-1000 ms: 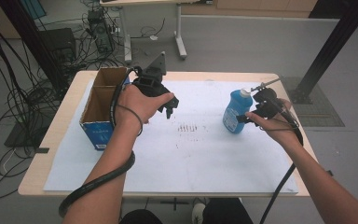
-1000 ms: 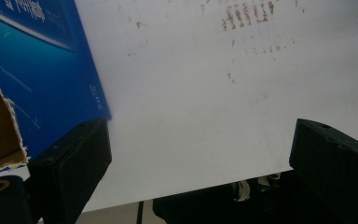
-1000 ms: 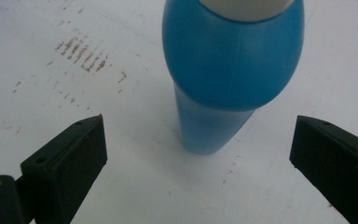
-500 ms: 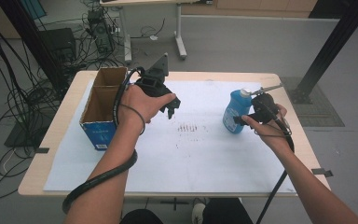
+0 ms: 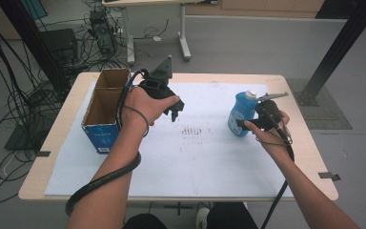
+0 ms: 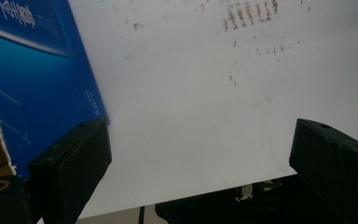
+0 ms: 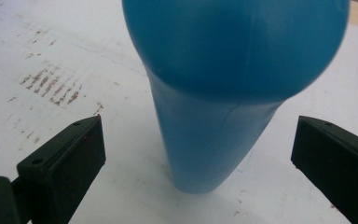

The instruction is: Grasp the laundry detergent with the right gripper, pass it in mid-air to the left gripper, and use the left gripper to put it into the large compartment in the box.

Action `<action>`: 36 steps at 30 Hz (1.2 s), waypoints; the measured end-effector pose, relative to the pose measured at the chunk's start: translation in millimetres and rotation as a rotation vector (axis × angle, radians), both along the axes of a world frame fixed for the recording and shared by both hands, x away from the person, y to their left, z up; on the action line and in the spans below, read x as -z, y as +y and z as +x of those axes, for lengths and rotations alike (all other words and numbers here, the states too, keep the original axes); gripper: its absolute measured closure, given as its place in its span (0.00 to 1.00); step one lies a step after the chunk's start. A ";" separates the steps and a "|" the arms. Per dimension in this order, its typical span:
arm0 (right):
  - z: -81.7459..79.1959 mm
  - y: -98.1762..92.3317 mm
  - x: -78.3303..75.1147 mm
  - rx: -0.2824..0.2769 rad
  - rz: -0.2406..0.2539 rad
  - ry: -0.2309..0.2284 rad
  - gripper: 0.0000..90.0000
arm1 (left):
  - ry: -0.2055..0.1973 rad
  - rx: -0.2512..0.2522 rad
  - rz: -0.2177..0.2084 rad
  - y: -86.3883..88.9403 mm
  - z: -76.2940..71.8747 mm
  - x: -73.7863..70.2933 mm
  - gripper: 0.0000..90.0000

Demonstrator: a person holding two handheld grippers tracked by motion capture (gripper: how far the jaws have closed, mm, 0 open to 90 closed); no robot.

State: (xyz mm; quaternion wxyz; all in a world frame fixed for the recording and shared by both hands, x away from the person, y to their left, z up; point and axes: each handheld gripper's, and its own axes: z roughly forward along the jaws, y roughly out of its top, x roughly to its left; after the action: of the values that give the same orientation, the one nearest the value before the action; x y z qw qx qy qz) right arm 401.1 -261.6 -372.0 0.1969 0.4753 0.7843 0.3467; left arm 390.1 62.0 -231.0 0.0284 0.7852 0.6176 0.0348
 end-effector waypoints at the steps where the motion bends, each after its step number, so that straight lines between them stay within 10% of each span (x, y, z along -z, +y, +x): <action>1: 0.0 0.3 1.5 0.004 0.003 -0.004 0.03 | 0.000 0.000 0.001 -0.2 0.3 0.2 0.07; 36: 3.6 8.2 25.3 0.017 0.020 -0.125 0.02 | 0.012 0.003 0.014 -4.8 7.7 2.3 0.07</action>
State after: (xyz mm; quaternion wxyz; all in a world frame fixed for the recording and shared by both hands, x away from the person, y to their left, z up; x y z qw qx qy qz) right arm 404.7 -253.4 -397.4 0.2435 0.4612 0.7629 0.3820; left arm 397.8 57.2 -233.3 0.0194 0.7867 0.6161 0.0347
